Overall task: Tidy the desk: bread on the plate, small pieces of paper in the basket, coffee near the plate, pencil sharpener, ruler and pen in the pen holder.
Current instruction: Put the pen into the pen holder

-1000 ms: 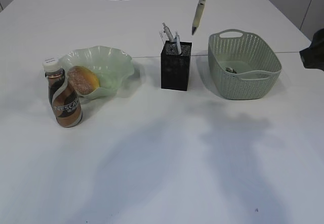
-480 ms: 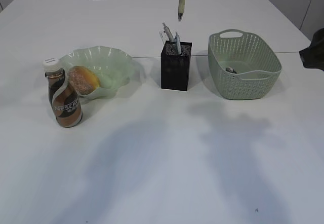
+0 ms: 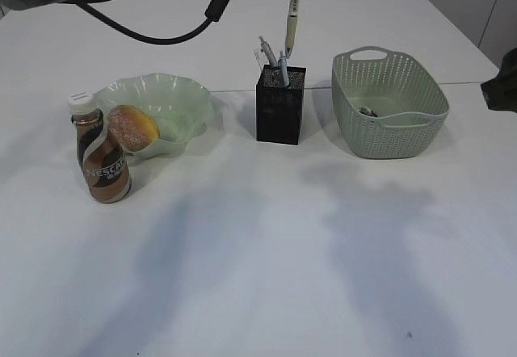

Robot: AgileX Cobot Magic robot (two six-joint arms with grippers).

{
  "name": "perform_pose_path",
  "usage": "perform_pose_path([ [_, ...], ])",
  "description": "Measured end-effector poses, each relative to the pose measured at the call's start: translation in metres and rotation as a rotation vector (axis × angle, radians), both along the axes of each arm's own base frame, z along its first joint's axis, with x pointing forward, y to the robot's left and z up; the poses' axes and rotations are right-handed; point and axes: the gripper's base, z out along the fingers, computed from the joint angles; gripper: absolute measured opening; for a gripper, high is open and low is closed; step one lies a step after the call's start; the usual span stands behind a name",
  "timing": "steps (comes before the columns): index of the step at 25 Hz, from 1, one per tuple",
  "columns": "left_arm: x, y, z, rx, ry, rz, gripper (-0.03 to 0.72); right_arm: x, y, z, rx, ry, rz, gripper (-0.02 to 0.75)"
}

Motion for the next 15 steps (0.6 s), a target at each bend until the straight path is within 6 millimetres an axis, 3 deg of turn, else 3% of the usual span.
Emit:
perform_pose_path([
  [6, 0.016, 0.017, -0.014, -0.042, -0.044, 0.042, 0.091, 0.000, 0.000, 0.000, -0.001, 0.000, 0.000, 0.403],
  [15, 0.024, 0.016, -0.037, 0.023, -0.140, 0.068, 0.091, 0.000, 0.000, 0.000, -0.006, 0.000, 0.003, 0.403],
])
